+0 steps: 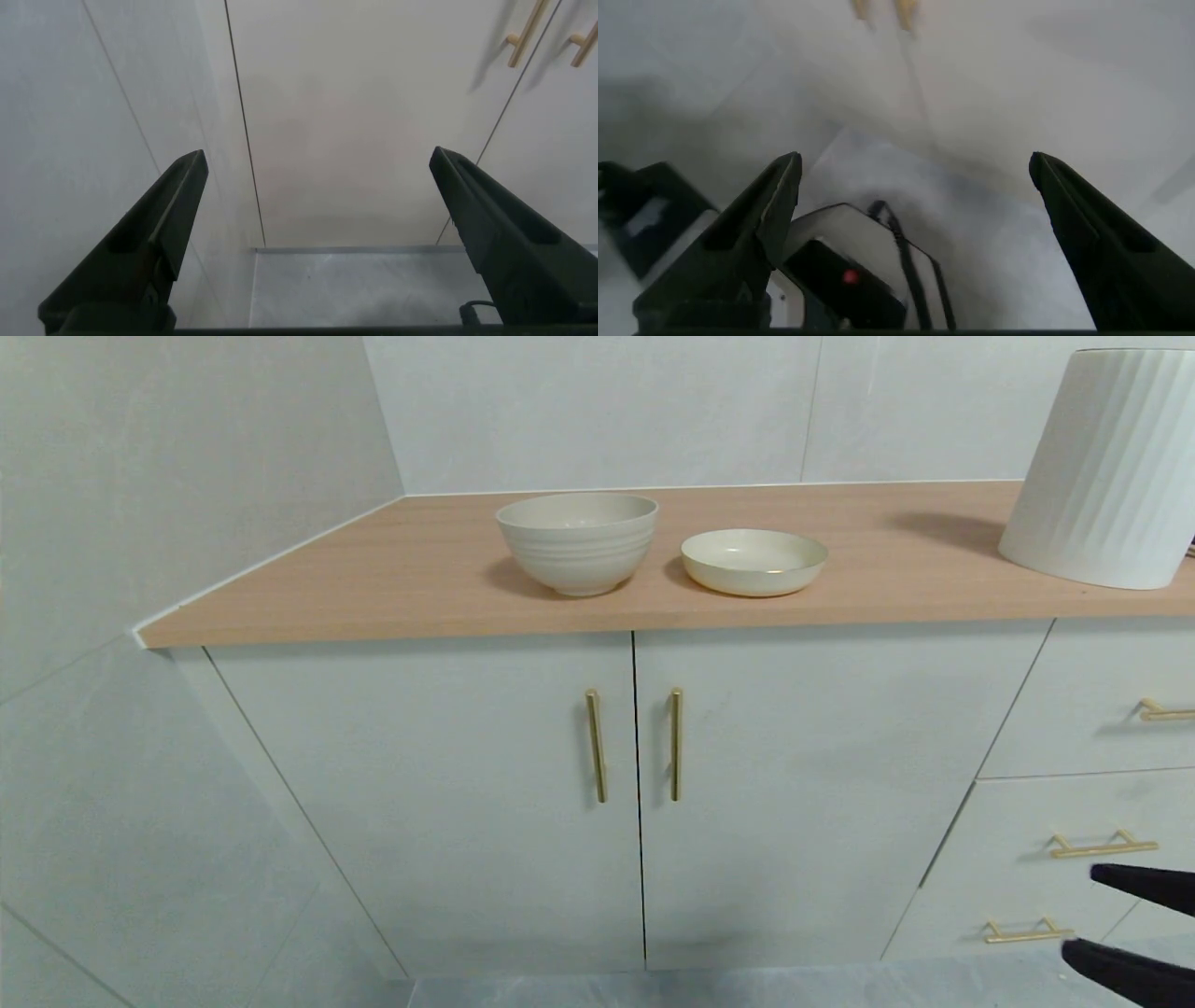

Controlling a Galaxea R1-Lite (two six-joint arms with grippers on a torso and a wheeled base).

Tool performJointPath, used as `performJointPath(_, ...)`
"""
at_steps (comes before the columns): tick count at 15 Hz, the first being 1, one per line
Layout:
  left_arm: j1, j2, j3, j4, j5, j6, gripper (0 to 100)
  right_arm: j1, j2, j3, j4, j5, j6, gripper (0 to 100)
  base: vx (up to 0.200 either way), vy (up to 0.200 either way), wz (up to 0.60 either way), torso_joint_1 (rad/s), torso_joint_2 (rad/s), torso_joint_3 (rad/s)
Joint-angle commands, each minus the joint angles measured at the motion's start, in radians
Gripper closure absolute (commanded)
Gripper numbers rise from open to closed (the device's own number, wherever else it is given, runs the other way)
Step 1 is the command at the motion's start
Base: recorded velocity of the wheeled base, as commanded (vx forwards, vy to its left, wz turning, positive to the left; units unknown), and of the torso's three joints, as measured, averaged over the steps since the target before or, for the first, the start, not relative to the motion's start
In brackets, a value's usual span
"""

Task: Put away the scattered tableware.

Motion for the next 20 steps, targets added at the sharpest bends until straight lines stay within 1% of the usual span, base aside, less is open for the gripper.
performJointPath(1, 0.0, 0.0, 0.0, 0.0, 0.0, 0.0, 0, 0.135, 0.394, -0.154, -0.135, 0.003, 0.003, 0, 0.0, 0.0, 0.0, 0.0, 0.0, 0.0)
performJointPath(3, 0.0, 0.0, 0.0, 0.0, 0.0, 0.0, 0, 0.166, 0.486, -0.235, -0.14, 0.001, 0.005, 0, 0.0, 0.0, 0.0, 0.0, 0.0, 0.0)
performJointPath(4, 0.0, 0.0, 0.0, 0.0, 0.0, 0.0, 0, 0.207, 0.576, -0.309, -0.143, 0.003, 0.005, 0, 0.0, 0.0, 0.0, 0.0, 0.0, 0.0)
performJointPath(5, 0.0, 0.0, 0.0, 0.0, 0.0, 0.0, 0, 0.227, 0.626, -0.361, -0.143, 0.003, 0.006, 0, 0.0, 0.0, 0.0, 0.0, 0.0, 0.0)
performJointPath(6, 0.0, 0.0, 0.0, 0.0, 0.0, 0.0, 0, 0.236, 0.656, -0.395, -0.143, 0.003, 0.009, 0, 0.0, 0.0, 0.0, 0.0, 0.0, 0.0)
performJointPath(7, 0.0, 0.0, 0.0, 0.0, 0.0, 0.0, 0, 0.24, 0.728, -0.467, -0.143, 0.004, 0.014, 0, 0.0, 0.0, 0.0, 0.0, 0.0, 0.0)
performJointPath(9, 0.0, 0.0, 0.0, 0.0, 0.0, 0.0, 0, 0.253, 0.8, -0.525, -0.144, 0.006, 0.014, 0, 0.0, 0.0, 0.0, 0.0, 0.0, 0.0)
performJointPath(11, 0.0, 0.0, 0.0, 0.0, 0.0, 0.0, 0, 0.273, 0.882, -0.579, -0.19, 0.006, 0.014, 0, 0.0, 0.0, 0.0, 0.0, 0.0, 0.0)
performJointPath(13, 0.0, 0.0, 0.0, 0.0, 0.0, 0.0, 0, 0.293, 0.958, -0.582, -0.299, 0.003, 0.019, 0, 0.0, 0.0, 0.0, 0.0, 0.0, 0.0)
performJointPath(14, 0.0, 0.0, 0.0, 0.0, 0.0, 0.0, 0, 0.302, 1.003, -0.556, -0.397, 0.001, 0.043, 0, 0.0, 0.0, 0.0, 0.0, 0.0, 0.0)
performJointPath(17, 0.0, 0.0, 0.0, 0.0, 0.0, 0.0, 0, 0.319, 1.057, -0.532, -0.58, -0.001, 0.132, 0, 0.0, 0.0, 0.0, 0.0, 0.0, 0.0)
performJointPath(20, 0.0, 0.0, 0.0, 0.0, 0.0, 0.0, 0, 0.327, 1.072, -0.522, -0.658, -0.001, 0.192, 0, 0.0, 0.0, 0.0, 0.0, 0.0, 0.0)
